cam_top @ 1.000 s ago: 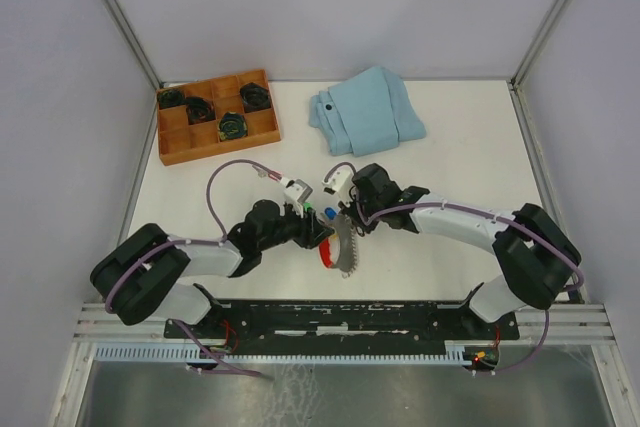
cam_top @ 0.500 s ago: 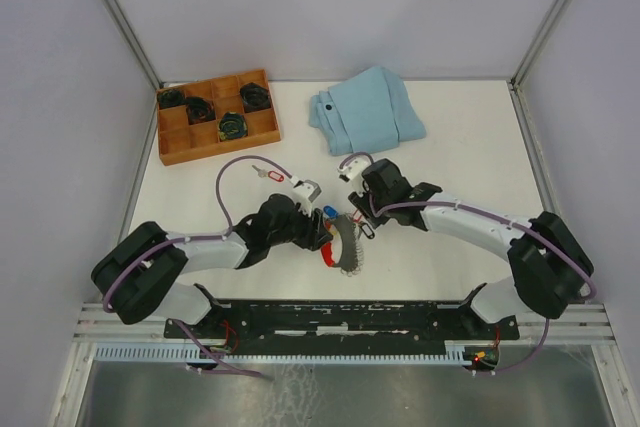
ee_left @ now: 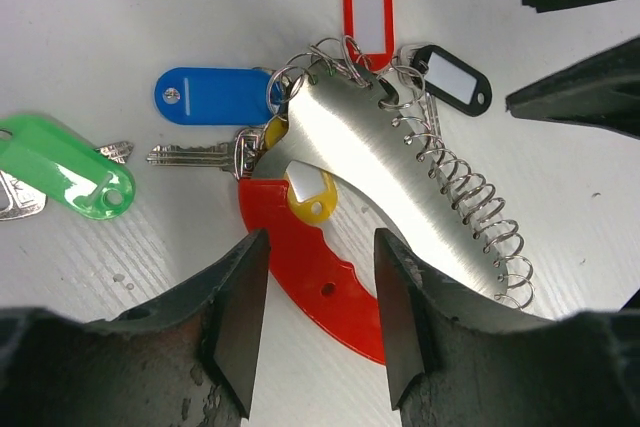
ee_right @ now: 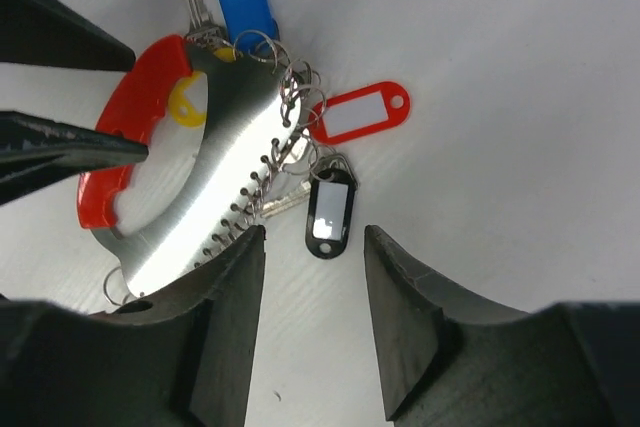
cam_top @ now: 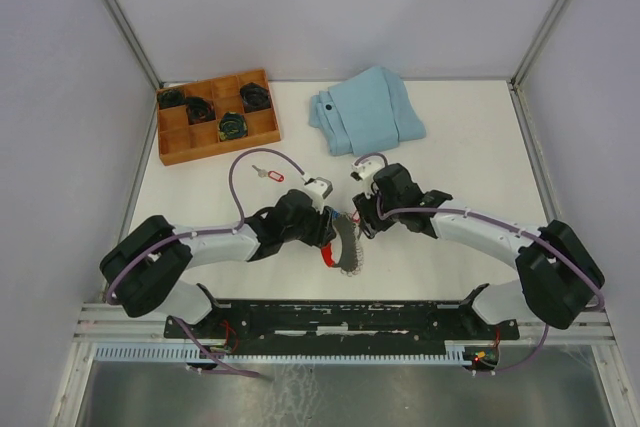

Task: Put the keys on the keyring

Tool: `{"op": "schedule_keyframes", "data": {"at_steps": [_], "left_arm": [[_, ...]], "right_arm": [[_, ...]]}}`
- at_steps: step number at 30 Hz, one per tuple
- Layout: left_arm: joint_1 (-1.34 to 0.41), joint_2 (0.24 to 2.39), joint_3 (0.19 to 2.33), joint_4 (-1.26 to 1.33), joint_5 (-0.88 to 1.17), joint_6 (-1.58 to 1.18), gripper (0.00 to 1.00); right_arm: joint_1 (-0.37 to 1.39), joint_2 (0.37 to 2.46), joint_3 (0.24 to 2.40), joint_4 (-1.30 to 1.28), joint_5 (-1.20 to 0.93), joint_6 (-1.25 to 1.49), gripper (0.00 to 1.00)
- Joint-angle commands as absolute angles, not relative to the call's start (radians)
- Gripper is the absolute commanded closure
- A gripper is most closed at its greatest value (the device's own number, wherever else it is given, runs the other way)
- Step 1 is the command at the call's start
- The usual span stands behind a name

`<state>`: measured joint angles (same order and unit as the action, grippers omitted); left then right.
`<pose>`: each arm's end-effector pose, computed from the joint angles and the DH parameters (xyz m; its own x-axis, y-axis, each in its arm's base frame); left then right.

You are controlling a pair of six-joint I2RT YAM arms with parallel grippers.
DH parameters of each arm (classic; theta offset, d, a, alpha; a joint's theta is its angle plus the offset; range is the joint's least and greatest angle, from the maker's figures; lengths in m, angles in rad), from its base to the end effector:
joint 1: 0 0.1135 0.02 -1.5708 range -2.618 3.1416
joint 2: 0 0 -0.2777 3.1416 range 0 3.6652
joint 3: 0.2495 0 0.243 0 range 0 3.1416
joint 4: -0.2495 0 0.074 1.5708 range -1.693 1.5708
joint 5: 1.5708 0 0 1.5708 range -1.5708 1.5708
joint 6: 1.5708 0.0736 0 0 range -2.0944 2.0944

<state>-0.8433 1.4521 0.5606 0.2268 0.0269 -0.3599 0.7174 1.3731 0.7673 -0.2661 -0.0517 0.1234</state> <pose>0.1966 -0.2238 0.1527 -0.6518 0.2026 -0.7308 0.5675 0.7696 -0.2927 0.2146 0.1923 0.1881 -0.6564 -0.4095 -0.6336 -0.6054 0.7871 0.1185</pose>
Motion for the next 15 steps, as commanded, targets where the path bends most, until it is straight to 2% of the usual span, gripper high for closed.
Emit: {"op": "schedule_keyframes", "data": {"at_steps": [1, 5, 12, 15], "left_arm": [[-0.85, 1.458, 0.604, 0.225, -0.008, -0.362, 0.48], [-0.85, 1.469, 0.596, 0.23, -0.009, -0.357, 0.52], [-0.85, 1.487, 0.581, 0.247, 0.0, -0.362, 0.55], [-0.85, 1.496, 0.578, 0.253, 0.003, -0.362, 0.56]], "right_arm": [[0.66, 1.431, 0.761, -0.104, -0.212, 0.259, 0.5], [0.632, 1.509, 0.792, -0.078, -0.309, 0.315, 0.56], [0.623, 1.575, 0.794, -0.056, -0.366, 0.387, 0.66], [0.622, 1.589, 0.793, -0.047, -0.38, 0.411, 0.73]]}}
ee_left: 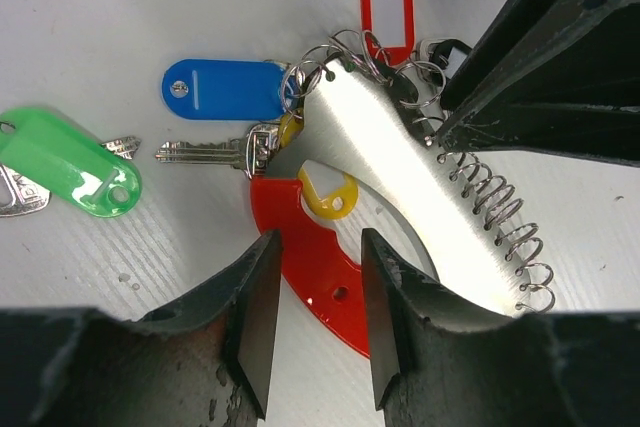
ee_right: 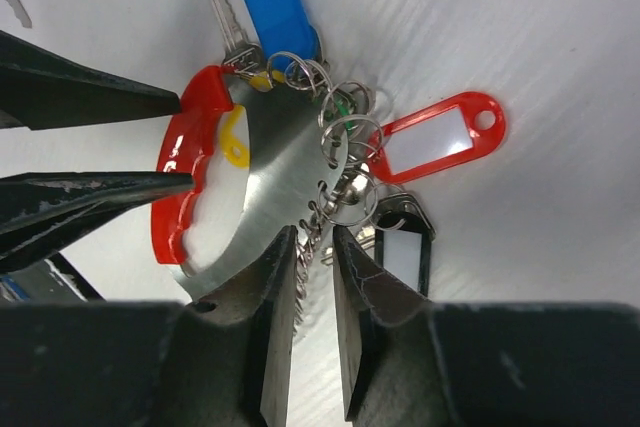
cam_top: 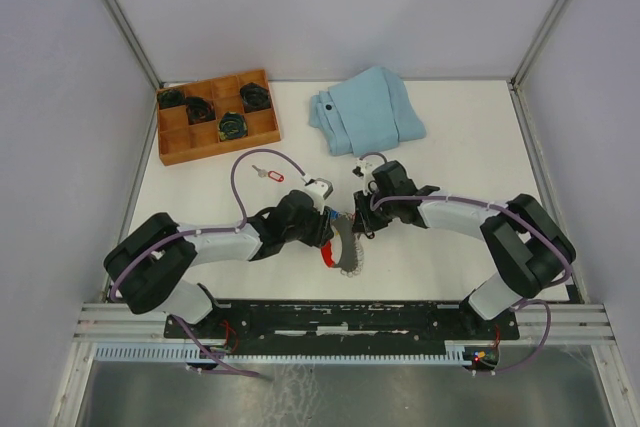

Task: Put the keys on the keyring

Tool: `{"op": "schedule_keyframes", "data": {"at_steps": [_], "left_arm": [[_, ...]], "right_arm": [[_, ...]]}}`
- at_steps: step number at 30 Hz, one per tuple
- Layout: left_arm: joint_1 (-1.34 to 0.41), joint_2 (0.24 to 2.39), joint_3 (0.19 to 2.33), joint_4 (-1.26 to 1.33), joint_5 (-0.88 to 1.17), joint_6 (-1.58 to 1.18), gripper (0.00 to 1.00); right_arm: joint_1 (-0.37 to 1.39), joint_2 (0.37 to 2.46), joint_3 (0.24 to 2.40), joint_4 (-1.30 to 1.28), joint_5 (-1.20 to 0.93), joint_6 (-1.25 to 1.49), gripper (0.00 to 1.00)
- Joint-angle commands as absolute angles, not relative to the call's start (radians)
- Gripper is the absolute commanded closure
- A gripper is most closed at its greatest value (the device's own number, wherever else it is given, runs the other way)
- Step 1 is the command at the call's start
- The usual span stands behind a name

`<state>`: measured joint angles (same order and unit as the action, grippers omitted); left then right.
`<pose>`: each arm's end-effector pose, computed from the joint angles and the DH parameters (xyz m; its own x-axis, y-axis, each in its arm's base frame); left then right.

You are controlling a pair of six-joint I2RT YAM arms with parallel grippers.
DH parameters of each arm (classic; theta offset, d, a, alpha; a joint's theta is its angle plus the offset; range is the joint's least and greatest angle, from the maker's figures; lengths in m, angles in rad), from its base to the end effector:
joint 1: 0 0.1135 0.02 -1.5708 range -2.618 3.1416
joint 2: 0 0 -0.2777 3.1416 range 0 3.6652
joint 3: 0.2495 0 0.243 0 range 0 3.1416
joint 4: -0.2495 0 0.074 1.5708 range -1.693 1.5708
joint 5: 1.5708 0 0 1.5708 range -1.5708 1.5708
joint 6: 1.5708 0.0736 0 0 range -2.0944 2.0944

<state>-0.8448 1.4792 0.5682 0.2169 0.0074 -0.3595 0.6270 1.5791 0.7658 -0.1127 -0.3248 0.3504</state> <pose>0.1986 -0.2246 0.1463 -0.6619 0.2158 -0.7178 0.5542 0.7857 -0.2748 0.2406 0.2033 0.1464 -0.8521 -0.2156 -0.4770 -0.4460 0.7761 0.4459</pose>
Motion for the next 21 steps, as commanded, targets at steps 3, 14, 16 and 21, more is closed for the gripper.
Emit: {"op": "schedule_keyframes", "data": {"at_steps": [3, 14, 16, 21], "left_arm": [[-0.85, 1.501, 0.579, 0.255, 0.008, -0.363, 0.57], [-0.849, 1.499, 0.568, 0.258, 0.008, -0.365, 0.58], [-0.849, 1.497, 0.567, 0.258, 0.006, -0.365, 0.58], [-0.849, 1.492, 0.562, 0.258, 0.001, -0.367, 0.58]], "right_arm": [[0.622, 1.59, 0.787, -0.038, -0.366, 0.424, 0.75], [0.609, 1.61, 0.779, -0.048, -0.307, 0.459, 0.74], [0.609, 1.61, 0.774, -0.055, -0.307, 0.463, 0.74], [0.609, 1.6, 0.766, -0.077, -0.315, 0.461, 0.74]]}}
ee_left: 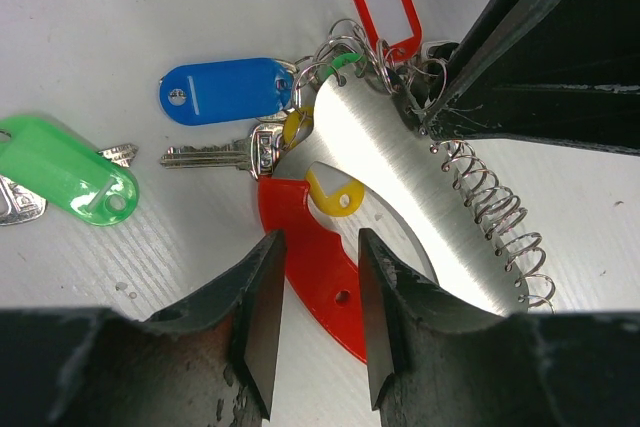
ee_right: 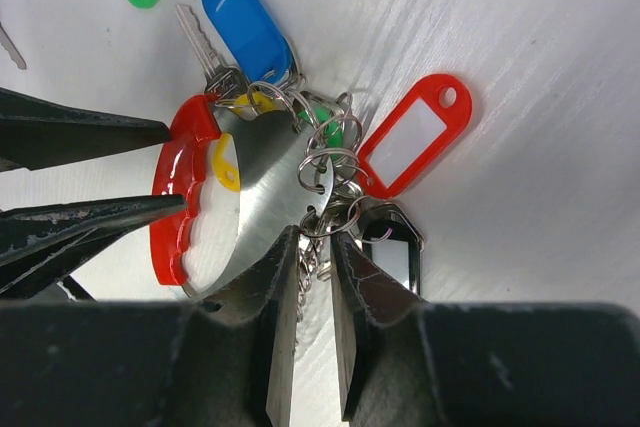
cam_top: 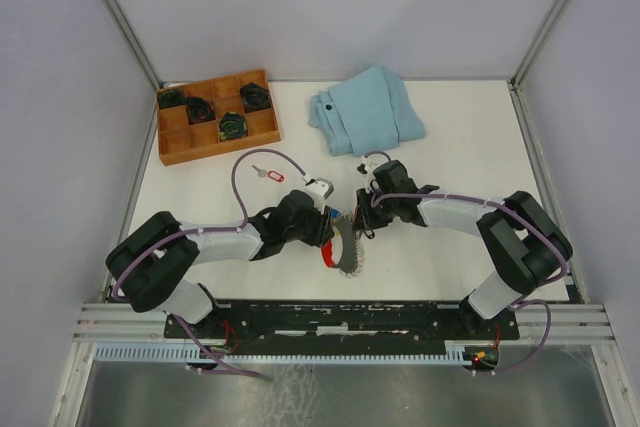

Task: Put the keys on the keyring

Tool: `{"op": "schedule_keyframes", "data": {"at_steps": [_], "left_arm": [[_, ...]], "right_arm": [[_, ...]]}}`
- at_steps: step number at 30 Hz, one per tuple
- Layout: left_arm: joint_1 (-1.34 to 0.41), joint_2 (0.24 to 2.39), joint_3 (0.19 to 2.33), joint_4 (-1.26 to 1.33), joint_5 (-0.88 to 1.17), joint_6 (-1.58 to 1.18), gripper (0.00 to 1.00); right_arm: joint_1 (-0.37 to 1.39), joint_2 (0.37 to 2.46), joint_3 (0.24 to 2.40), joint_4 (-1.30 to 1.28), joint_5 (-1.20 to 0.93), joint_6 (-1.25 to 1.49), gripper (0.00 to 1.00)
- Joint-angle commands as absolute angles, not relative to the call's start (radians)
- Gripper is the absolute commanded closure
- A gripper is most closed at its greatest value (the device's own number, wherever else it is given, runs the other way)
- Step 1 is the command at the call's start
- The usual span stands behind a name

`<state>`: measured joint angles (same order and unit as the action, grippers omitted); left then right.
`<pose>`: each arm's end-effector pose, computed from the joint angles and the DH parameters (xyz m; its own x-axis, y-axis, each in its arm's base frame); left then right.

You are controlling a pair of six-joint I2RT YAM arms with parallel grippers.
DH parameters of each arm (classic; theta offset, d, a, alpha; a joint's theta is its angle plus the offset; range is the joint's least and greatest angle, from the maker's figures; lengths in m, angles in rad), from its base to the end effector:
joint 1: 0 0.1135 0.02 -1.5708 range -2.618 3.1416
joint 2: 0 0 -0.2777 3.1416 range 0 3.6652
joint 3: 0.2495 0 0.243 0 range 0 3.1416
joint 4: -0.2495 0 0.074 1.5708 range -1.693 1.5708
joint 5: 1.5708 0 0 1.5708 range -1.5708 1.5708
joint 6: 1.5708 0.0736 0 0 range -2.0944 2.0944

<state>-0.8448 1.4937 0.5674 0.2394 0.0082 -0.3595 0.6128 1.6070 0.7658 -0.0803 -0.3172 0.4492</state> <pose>0.2002 -0.2264 0.1446 -0.6586 0.2120 -0.7220 0.5559 0.7838 -0.2769 0.2476 0.2021 0.1408 -0.8912 -0.1223 -0.4368 -0.3483 0.8014 0.4863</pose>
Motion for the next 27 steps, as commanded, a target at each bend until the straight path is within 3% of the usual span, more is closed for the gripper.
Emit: {"op": "schedule_keyframes", "data": {"at_steps": [1, 11, 20, 27], "left_arm": [[-0.85, 1.494, 0.56, 0.258, 0.002, -0.368, 0.58], [-0.85, 1.494, 0.549, 0.275, 0.003, -0.378, 0.59], [-0.847, 1.496, 0.528, 0.308, 0.006, -0.389, 0.59], [-0.826, 1.488, 0.49, 0.372, 0.043, -0.42, 0.61]], "right_arm": [[0.61, 1.601, 0.766, -0.077, -0.322, 0.46, 0.74], [0.61, 1.645, 0.764, -0.063, -0.35, 0.47, 0.75], [0.609, 1.568, 0.773, -0.075, -0.354, 0.43, 0.96], [0.61, 1.49, 0.791, -0.106, -0.388, 0.337, 0.99]]}}
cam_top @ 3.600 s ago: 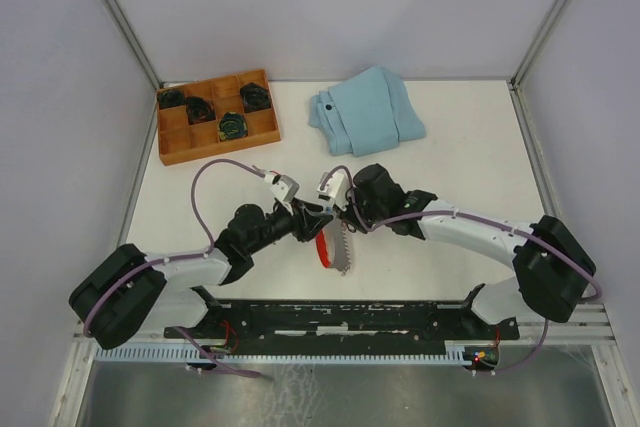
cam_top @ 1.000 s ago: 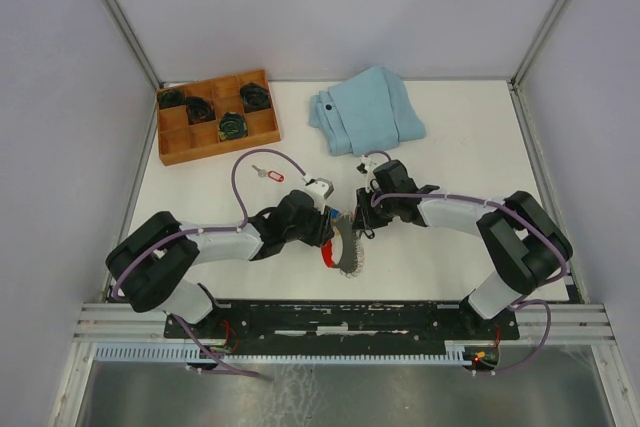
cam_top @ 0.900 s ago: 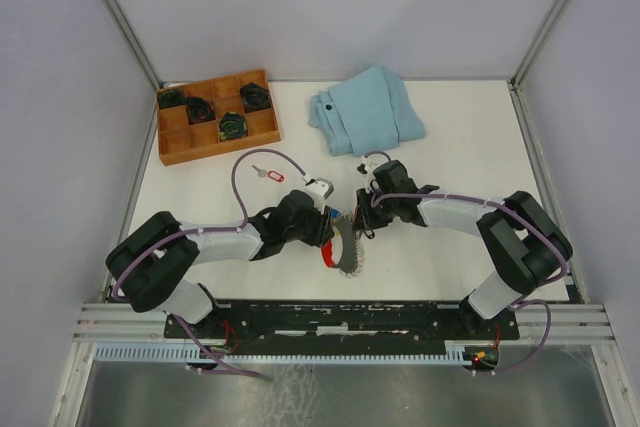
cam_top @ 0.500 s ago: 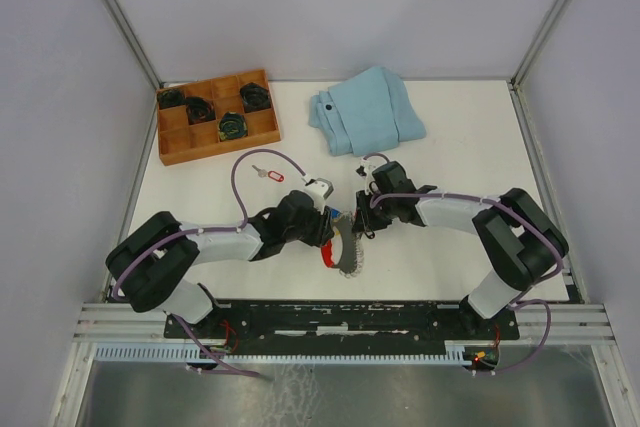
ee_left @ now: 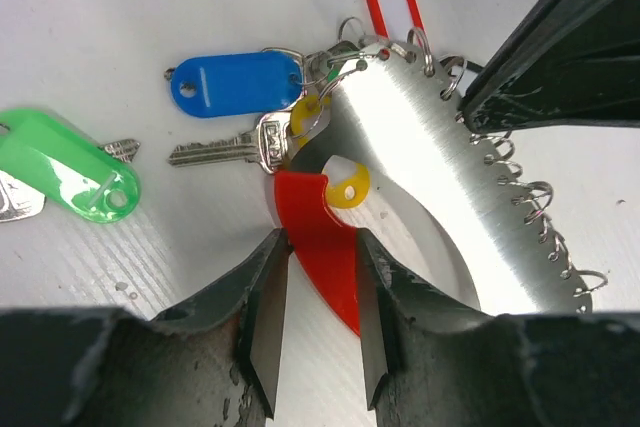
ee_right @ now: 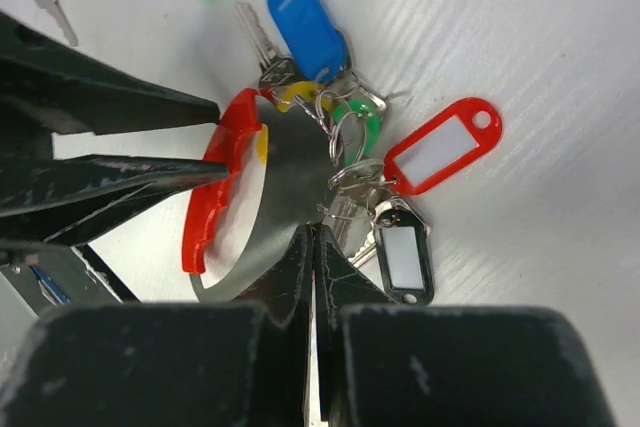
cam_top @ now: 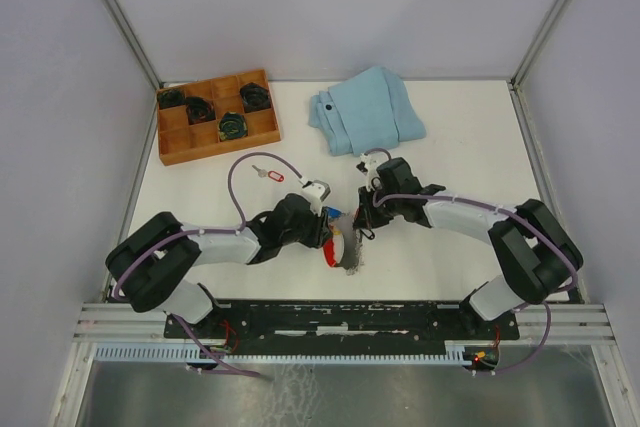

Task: Put the keys on the keyring

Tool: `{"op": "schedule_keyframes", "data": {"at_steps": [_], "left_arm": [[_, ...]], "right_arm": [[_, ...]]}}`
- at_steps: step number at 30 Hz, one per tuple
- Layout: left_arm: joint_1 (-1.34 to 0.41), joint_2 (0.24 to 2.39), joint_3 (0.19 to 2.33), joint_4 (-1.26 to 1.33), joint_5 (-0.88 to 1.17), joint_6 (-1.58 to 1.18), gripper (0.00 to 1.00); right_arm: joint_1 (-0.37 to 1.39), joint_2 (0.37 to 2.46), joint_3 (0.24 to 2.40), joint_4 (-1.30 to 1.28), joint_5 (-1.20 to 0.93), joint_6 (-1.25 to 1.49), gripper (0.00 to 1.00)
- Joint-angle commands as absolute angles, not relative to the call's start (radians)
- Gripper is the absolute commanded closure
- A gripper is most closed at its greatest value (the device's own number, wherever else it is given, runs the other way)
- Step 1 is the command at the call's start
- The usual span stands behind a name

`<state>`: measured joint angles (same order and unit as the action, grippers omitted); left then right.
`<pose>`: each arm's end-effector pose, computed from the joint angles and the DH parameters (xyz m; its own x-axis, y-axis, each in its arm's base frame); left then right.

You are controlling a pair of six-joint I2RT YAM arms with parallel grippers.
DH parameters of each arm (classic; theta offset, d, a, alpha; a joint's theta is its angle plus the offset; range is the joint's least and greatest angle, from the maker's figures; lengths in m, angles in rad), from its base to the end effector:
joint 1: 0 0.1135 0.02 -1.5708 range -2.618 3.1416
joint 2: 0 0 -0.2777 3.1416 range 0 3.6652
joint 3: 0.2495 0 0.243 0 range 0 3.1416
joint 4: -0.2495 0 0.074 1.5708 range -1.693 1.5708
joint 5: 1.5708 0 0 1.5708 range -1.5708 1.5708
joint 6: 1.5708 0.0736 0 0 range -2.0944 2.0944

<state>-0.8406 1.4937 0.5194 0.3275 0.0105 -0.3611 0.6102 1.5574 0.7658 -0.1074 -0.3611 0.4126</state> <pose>0.1984 -0.2228 0.1403 -0.6412 0.1866 -0.7443 0.5602 0.7767 -0.2879 0.2419 0.2009 0.1540 -0.8748 -0.1540 -0.4593 -0.3989 0.7668 0.5029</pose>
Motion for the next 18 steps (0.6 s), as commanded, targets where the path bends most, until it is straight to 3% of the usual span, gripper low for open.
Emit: {"op": "schedule_keyframes", "data": {"at_steps": [1, 11, 18], "left_arm": [[-0.818, 1.485, 0.483, 0.385, 0.054, -0.427, 0.61], [-0.769, 1.454, 0.452, 0.476, 0.113, -0.467, 0.6], [-0.765, 1.36, 0.408, 0.542, 0.096, -0.445, 0.52]], "right_arm": [[0.609, 1.48, 0.792, -0.106, -0.393, 0.324, 0.99], [0.619, 1.454, 0.863, -0.171, -0.456, 0.196, 0.99], [0.703, 1.506, 0.971, -0.322, -0.279, 0.102, 0.99]]}}
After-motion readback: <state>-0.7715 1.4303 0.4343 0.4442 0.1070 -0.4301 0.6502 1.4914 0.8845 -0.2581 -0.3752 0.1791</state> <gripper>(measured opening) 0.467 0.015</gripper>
